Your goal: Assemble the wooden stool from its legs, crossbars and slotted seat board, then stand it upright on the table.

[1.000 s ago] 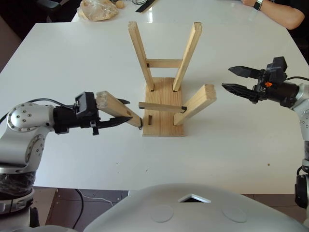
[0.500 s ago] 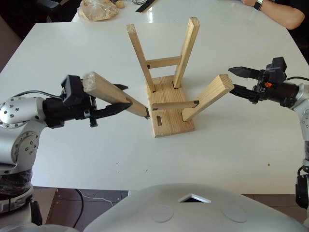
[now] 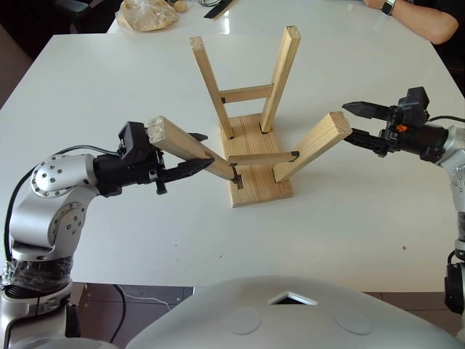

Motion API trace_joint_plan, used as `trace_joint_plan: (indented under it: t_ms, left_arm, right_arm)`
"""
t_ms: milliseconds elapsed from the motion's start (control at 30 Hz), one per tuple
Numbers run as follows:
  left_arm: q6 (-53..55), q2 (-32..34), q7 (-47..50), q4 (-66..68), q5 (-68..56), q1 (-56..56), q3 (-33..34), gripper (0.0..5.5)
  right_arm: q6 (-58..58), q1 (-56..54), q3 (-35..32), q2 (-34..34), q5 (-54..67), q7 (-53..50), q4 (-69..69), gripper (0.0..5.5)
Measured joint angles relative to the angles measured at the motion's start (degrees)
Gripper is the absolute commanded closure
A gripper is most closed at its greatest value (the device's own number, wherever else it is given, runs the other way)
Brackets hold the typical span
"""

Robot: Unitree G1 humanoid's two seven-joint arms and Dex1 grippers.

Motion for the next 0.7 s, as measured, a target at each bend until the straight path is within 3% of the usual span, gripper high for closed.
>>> trace_joint_plan:
  t_ms: [233,467,700]
  left_arm:
    - [0.4,-0.9,0.8,-0.4,0.4,0.7,-1.5,3.45]
    - [-9.2,1.0,-2.7,-0.4,6.2,2.5,-4.6,3.45]
    - [-10.1,1.6,-2.7,0.9,6.1,1.6,-5.2,3.45]
  right_arm:
    - [0.0,0.0,0.0,0.0,0.0,-0.1,0.0,2.20]
    - [0.0,0.0,0.2,0.1,-0.1,-0.4,-0.1,2.20]
    - [-0.5,0.1,0.3,0.2,-0.2,-0.5,-0.1,2.20]
